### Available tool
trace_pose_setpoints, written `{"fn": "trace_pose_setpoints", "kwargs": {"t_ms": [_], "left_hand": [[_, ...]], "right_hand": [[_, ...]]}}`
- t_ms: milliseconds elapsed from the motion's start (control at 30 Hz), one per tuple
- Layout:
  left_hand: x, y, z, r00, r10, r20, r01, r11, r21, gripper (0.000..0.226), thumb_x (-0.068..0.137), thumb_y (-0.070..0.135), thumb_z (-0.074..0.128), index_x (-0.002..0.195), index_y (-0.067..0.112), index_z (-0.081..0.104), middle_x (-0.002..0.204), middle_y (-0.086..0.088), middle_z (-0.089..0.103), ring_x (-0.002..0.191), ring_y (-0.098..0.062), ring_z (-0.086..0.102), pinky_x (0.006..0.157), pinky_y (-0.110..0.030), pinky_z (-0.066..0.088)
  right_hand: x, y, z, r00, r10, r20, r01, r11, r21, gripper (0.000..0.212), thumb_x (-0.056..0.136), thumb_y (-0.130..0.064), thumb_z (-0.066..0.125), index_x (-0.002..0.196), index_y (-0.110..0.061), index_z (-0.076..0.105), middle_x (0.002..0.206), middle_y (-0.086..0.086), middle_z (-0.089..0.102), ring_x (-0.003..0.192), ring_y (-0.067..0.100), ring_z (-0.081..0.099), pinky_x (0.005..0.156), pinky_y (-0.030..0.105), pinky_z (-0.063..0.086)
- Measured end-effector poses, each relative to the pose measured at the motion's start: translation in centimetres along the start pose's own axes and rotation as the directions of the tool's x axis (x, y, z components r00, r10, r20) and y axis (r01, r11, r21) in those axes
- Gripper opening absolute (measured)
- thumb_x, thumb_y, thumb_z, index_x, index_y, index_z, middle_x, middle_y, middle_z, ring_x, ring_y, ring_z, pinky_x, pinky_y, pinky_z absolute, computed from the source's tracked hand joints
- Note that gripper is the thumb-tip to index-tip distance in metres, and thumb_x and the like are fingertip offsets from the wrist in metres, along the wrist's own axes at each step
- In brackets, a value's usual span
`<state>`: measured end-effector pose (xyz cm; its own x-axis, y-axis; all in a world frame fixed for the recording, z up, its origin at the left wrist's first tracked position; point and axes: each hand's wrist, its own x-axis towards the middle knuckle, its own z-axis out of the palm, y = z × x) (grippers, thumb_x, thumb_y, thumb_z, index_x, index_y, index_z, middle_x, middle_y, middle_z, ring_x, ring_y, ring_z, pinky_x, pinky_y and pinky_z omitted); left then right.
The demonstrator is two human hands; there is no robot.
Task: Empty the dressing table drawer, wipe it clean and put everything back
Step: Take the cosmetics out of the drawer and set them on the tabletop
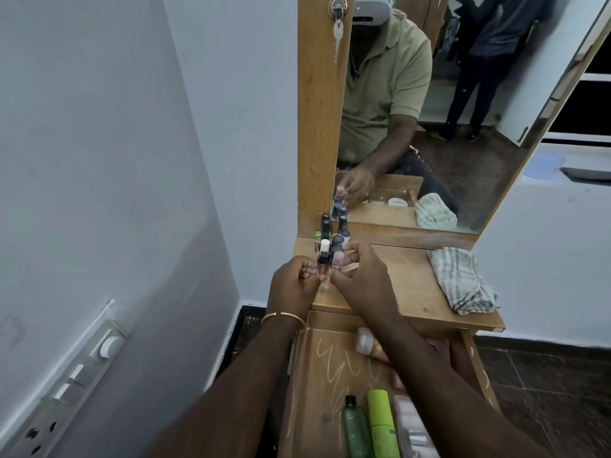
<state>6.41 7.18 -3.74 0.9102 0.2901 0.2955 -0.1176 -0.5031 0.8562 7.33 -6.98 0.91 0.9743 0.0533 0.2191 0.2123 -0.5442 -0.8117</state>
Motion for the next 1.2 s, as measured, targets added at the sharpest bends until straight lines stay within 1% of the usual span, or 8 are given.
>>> {"fn": "trace_pose_setpoints", "kwargs": {"t_ms": [233,333,567,667,800,933,1033,1200], "left_hand": [[-0.1,-0.4,0.2,0.999,0.04,-0.02,-0.04,0.999,0.0,0.017,0.077,0.014,0.078,0.09,0.014,0.067,0.085,0.005,0.069,0.08,-0.003,0.063,0.072,-0.016,0.052],[-0.1,-0.4,0.2,0.999,0.046,-0.022,-0.046,0.999,0.007,0.017,0.078,0.014,0.078,0.091,0.014,0.067,0.086,0.005,0.069,0.081,-0.003,0.063,0.073,-0.015,0.051],[-0.1,-0.2,0.1,0.999,0.049,-0.005,-0.049,0.998,0.038,0.017,0.08,0.016,0.076,0.094,0.015,0.067,0.087,0.005,0.068,0.081,-0.003,0.061,0.072,-0.011,0.047],[-0.2,0.1,-0.1,0.999,0.049,0.011,-0.05,0.996,0.079,0.018,0.081,0.014,0.073,0.097,0.015,0.066,0.089,0.006,0.066,0.081,-0.005,0.06,0.072,-0.011,0.047],[-0.9,0.7,-0.8,0.995,0.048,0.084,-0.057,0.993,0.106,0.029,0.082,0.01,0.072,0.109,0.014,0.061,0.099,0.004,0.063,0.092,-0.01,0.058,0.074,-0.001,0.039],[-2.8,1.9,-1.7,0.997,0.025,0.07,-0.038,0.982,0.185,0.042,0.083,0.02,0.075,0.121,0.017,0.056,0.112,0.008,0.057,0.103,-0.011,0.053,0.089,-0.023,0.044],[-4.9,2.5,-2.5,0.996,0.076,0.049,-0.086,0.966,0.245,0.042,0.082,0.019,0.075,0.12,0.019,0.058,0.12,0.003,0.061,0.111,-0.017,0.055,0.097,-0.034,0.046],[-8.4,3.5,-3.6,0.992,0.089,0.091,-0.107,0.97,0.218,0.035,0.084,0.013,0.072,0.116,0.021,0.059,0.106,0.016,0.05,0.103,-0.007,0.048,0.092,-0.025,0.041]], "right_hand": [[0.0,0.3,0.7,0.999,0.011,-0.043,-0.009,0.998,0.061,0.042,0.079,-0.009,0.078,0.104,-0.026,0.05,0.081,-0.007,0.063,0.072,0.005,0.067,0.061,0.023,0.055],[-0.1,0.6,1.1,0.998,0.045,-0.037,-0.042,0.997,0.069,0.048,0.076,-0.001,0.076,0.102,-0.027,0.046,0.081,-0.005,0.061,0.075,0.01,0.067,0.062,0.031,0.059],[-0.3,0.7,0.9,0.998,0.054,-0.03,-0.052,0.996,0.075,0.055,0.072,-0.004,0.083,0.103,-0.027,0.045,0.088,-0.005,0.059,0.077,0.008,0.065,0.061,0.023,0.056],[-0.9,0.7,0.2,0.998,0.05,-0.033,-0.047,0.996,0.079,0.053,0.072,-0.004,0.082,0.104,-0.027,0.046,0.088,-0.004,0.058,0.079,0.013,0.065,0.061,0.028,0.056],[-2.3,0.9,-1.4,0.999,0.048,-0.01,-0.047,0.997,0.067,0.056,0.069,-0.009,0.085,0.107,-0.025,0.048,0.091,-0.005,0.057,0.078,0.011,0.064,0.061,0.023,0.05],[-4.5,1.2,-2.4,0.999,0.055,-0.001,-0.054,0.998,0.033,0.052,0.066,-0.009,0.085,0.103,-0.025,0.052,0.092,-0.002,0.058,0.076,0.015,0.065,0.066,0.032,0.055],[-6.5,1.5,-2.9,0.993,0.097,0.067,-0.09,0.992,-0.092,0.045,0.067,-0.015,0.086,0.099,-0.025,0.056,0.092,-0.004,0.06,0.078,0.011,0.061,0.066,0.033,0.053],[-10.4,2.2,-2.6,0.881,0.335,0.335,-0.16,0.876,-0.455,0.037,0.071,-0.026,0.085,0.097,-0.02,0.059,0.092,-0.001,0.065,0.081,0.016,0.066,0.07,0.037,0.059]]}}
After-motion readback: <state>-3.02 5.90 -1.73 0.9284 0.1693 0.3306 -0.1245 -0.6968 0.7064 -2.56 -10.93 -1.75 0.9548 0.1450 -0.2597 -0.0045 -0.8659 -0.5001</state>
